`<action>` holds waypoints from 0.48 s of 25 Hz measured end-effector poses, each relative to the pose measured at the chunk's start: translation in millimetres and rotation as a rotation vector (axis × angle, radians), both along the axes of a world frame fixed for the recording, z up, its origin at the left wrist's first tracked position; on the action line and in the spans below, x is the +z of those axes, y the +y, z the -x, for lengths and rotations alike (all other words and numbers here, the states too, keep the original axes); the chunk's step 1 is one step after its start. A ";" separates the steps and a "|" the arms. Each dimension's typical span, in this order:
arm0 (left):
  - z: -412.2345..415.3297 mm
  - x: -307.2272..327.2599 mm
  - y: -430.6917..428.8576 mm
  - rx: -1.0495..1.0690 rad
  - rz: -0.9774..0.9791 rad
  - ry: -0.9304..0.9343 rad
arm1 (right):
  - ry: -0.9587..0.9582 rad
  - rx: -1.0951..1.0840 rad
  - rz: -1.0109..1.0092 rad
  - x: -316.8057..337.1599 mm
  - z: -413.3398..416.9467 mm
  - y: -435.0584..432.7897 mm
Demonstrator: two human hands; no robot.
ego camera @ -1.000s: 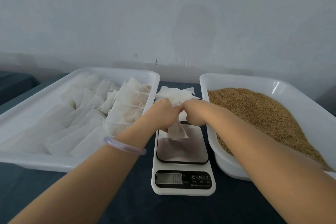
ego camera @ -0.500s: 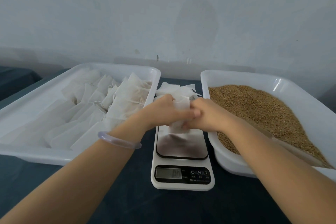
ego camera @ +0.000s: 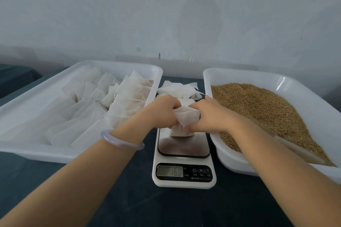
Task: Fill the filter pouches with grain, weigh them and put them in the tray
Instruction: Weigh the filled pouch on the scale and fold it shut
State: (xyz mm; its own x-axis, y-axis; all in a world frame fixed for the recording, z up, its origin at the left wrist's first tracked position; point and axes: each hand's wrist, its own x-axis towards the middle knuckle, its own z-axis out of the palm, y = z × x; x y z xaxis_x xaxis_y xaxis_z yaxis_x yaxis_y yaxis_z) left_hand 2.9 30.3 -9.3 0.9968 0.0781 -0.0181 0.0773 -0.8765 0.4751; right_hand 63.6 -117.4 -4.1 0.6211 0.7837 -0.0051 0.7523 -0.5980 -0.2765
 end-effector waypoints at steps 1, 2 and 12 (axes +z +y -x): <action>0.1 -0.4 0.2 -0.005 -0.033 0.025 | -0.039 0.001 0.060 -0.7 0.9 2.1; 0.0 -0.9 -0.6 -0.006 -0.073 0.050 | -0.065 -0.008 0.107 -1.2 1.2 4.2; -5.2 5.8 -7.8 -0.061 -0.235 0.145 | -0.206 -0.048 0.316 -5.1 -0.6 20.8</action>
State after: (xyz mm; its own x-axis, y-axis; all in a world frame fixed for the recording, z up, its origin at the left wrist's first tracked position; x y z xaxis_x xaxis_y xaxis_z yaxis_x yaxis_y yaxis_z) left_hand 8.1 22.5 -3.5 0.9881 0.0371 -0.1495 0.0735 -0.9666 0.2457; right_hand 64.2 -96.6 -9.2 0.6701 0.7336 -0.1134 0.7421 -0.6653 0.0812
